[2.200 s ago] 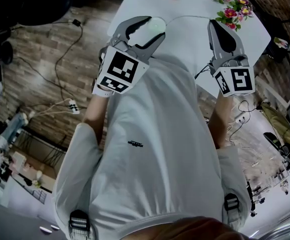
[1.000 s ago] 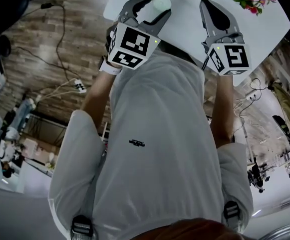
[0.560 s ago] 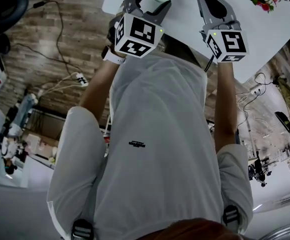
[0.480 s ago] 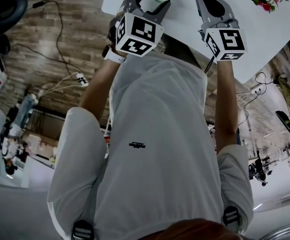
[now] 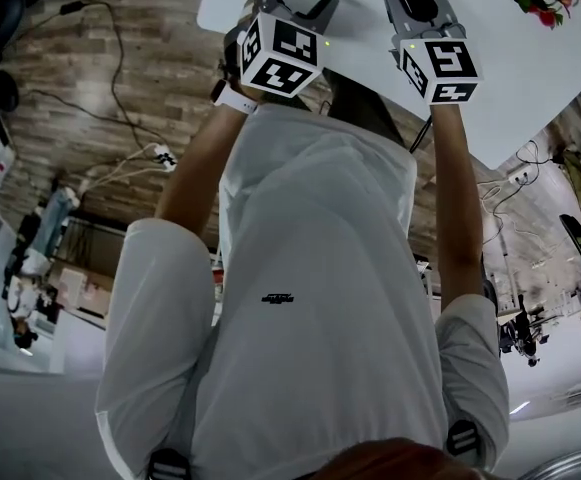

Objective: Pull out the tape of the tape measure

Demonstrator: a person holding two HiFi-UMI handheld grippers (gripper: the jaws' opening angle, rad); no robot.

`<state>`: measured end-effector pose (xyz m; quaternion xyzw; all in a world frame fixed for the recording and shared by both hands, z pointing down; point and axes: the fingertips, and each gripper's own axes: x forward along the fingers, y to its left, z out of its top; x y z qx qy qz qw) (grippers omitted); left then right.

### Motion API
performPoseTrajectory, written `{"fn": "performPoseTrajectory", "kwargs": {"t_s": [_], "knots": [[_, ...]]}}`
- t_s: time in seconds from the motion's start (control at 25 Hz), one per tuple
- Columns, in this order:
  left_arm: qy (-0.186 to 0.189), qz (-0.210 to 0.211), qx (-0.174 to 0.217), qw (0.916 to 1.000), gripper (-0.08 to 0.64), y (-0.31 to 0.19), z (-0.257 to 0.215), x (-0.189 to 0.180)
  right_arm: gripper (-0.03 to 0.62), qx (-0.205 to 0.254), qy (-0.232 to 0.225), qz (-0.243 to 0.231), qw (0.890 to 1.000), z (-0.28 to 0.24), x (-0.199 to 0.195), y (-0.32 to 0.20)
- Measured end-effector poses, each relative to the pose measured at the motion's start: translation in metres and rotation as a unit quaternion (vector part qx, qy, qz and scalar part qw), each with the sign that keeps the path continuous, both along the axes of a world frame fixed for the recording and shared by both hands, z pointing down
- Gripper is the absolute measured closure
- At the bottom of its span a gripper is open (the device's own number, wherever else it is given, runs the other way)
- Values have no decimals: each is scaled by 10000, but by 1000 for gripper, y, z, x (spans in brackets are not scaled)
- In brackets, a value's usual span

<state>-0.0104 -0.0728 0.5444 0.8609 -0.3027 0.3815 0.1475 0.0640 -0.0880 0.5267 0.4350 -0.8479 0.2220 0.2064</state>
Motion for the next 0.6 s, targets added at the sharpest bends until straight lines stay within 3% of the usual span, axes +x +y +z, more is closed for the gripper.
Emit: {"fn": "performPoseTrajectory", "kwargs": {"t_s": [0.6], "knots": [[-392,52,-117,9991,325,-10,34,4,583,-518,135,-11,9986,49,4,-9]]}}
